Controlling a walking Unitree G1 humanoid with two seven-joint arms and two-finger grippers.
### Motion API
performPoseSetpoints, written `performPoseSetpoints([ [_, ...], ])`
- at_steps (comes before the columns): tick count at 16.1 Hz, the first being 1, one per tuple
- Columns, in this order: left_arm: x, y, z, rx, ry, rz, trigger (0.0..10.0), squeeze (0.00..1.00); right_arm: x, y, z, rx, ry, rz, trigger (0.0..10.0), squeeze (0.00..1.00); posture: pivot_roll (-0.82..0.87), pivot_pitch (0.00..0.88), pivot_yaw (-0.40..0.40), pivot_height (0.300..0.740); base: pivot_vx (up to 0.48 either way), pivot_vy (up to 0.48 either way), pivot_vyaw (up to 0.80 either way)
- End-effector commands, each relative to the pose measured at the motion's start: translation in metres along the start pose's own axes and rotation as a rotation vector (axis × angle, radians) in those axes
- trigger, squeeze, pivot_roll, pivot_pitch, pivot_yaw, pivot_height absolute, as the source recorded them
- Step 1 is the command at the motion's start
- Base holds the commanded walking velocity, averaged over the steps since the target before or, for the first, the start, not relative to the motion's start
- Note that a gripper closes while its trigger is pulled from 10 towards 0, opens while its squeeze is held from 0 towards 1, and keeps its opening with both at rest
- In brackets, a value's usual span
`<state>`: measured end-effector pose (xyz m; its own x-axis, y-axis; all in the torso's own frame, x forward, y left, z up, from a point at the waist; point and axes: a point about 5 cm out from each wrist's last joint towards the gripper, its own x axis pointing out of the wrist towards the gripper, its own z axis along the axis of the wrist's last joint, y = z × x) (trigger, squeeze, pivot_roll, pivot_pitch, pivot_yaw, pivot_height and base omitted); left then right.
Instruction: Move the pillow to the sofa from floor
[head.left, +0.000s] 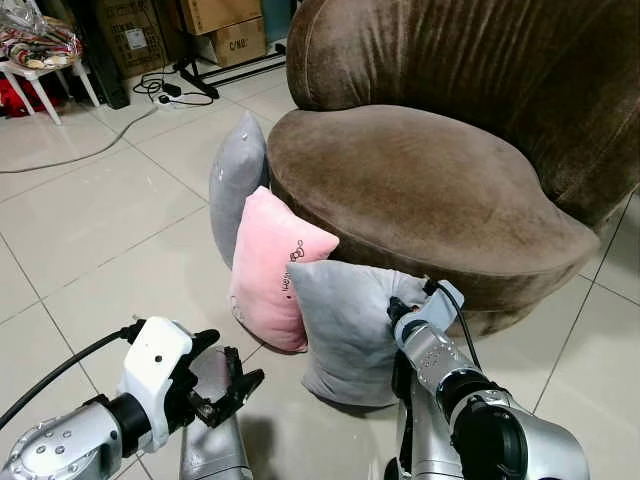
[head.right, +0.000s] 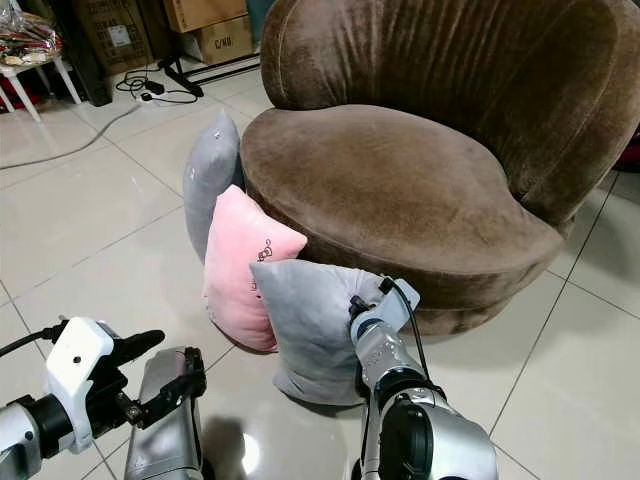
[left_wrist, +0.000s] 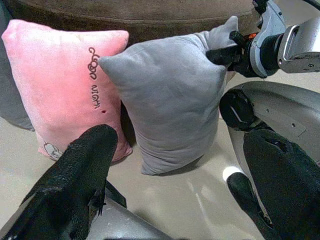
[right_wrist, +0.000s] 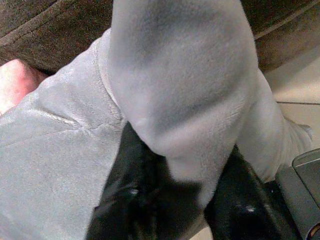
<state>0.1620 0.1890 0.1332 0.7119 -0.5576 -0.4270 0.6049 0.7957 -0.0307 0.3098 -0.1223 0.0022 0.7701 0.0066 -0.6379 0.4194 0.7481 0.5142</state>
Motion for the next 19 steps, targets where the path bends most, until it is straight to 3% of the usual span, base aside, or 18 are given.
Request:
performPoseSetpoints([
  [1,0.000,0.004,-0.001,-0.002,0.016,0.003,10.0,0.00,-0.001,-0.003,-0.008,0.010,0.033,-0.013,0.0,0.00,0.09,0.000,0.033,0.431,0.000,0.000,0.00],
  [8,0.011,0.009,0.002,0.009,-0.009,0.008,10.0,0.00,0.000,0.007,-0.004,0.032,0.023,0.035,0.0,0.00,0.08,0.000,0.029,0.431,0.000,0.000,0.00],
  [14,0.031,0.031,0.025,0.056,-0.161,0.181,10.0,0.00,-0.002,0.033,0.028,0.137,-0.077,0.230,0.0,0.00,0.03,0.000,0.013,0.431,0.000,0.000,0.00],
  [16,0.035,0.046,0.039,0.073,-0.234,0.264,10.0,0.00,-0.021,0.053,0.068,0.150,-0.235,0.401,0.0,0.00,-0.01,0.000,0.024,0.431,0.000,0.000,0.00],
  [19,0.039,0.053,0.055,0.108,-0.302,0.324,10.0,0.00,-0.065,0.081,0.118,0.129,-0.406,0.563,0.0,0.00,-0.03,0.000,0.023,0.431,0.000,0.000,0.00],
])
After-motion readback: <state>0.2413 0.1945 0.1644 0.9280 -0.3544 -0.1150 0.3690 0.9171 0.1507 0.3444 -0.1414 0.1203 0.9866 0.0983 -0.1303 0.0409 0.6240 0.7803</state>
